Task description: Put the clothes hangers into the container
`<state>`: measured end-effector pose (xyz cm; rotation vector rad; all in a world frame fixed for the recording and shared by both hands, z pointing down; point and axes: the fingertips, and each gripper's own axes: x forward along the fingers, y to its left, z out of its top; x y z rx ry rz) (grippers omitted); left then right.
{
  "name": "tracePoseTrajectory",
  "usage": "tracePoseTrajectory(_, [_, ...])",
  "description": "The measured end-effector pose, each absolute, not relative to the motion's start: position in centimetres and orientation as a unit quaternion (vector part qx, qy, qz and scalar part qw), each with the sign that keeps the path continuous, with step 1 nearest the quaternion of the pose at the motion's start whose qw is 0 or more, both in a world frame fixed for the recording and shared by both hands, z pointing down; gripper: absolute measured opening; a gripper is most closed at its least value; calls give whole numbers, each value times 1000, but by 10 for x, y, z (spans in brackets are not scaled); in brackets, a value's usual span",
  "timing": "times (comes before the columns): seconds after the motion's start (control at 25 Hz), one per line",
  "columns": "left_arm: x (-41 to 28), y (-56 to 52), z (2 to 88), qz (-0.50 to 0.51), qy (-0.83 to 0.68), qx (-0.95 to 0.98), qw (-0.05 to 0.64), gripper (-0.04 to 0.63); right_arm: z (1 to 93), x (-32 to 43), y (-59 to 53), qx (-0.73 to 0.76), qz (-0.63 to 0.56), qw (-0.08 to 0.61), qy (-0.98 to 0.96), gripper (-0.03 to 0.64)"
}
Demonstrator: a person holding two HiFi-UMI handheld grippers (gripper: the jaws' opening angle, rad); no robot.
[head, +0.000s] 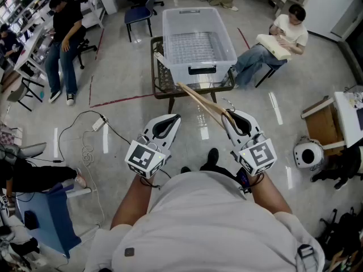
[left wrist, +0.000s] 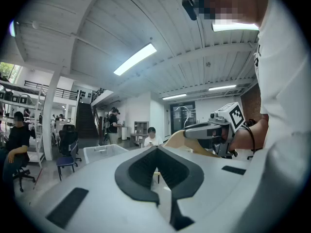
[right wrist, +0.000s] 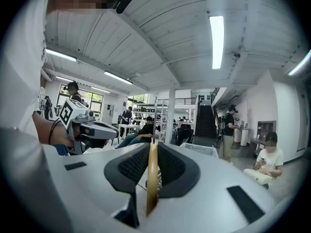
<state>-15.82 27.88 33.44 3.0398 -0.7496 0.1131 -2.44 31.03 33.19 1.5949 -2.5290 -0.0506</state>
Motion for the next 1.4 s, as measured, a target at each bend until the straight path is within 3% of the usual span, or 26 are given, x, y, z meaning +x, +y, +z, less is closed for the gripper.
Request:
tracePoseTrajectory(0.8, [-140, 263, 342, 46, -254, 966, 16, 17, 336, 4, 290, 532, -12, 66, -844, 64])
tracePoseTrajectory(1.4, [-30, 190, 359, 70, -269, 960, 28, 17, 349, 117, 212, 520, 1, 57, -852, 63])
